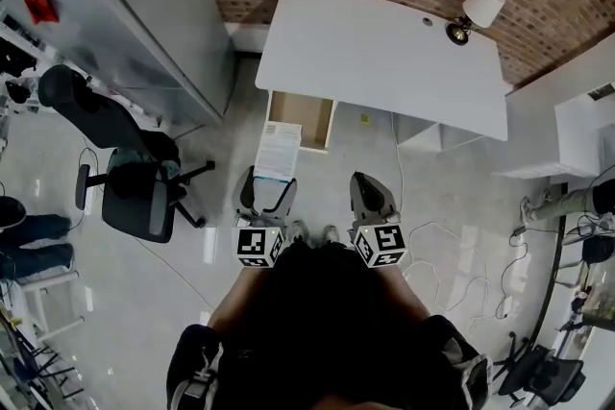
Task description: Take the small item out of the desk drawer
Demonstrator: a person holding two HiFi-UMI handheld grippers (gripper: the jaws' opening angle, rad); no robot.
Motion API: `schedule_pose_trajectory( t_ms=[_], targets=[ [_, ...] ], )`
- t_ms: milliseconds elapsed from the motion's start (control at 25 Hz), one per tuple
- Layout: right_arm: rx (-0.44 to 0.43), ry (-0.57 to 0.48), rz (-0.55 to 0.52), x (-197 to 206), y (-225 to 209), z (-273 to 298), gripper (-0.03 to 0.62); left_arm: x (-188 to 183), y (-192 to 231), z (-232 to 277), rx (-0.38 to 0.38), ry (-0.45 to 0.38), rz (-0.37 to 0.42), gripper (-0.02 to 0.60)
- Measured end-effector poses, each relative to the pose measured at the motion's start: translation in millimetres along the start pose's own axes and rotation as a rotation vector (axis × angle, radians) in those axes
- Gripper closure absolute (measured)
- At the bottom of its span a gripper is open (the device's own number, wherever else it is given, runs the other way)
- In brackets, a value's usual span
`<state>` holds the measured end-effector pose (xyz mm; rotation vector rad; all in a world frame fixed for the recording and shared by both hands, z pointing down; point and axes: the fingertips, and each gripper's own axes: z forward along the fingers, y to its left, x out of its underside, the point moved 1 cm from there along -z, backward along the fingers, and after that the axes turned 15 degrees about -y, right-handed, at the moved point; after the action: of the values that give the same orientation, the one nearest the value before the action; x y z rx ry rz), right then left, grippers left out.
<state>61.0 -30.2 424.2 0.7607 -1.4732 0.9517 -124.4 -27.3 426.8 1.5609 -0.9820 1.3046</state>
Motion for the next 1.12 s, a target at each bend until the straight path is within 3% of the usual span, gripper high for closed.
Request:
schedule_pose_trajectory(
  t_ms=[440, 1120],
  targets=[
    [0.018, -0.034, -0.004, -2, -27, -27, 0.562, 1, -27, -7, -0.011, -0.003, 0.027, 0.187],
    [0.044, -0.038, -0.029, -7, -44, -29, 0.568, 5, -28, -1, -0.029, 0.002, 0.004, 0.187]
  ],
)
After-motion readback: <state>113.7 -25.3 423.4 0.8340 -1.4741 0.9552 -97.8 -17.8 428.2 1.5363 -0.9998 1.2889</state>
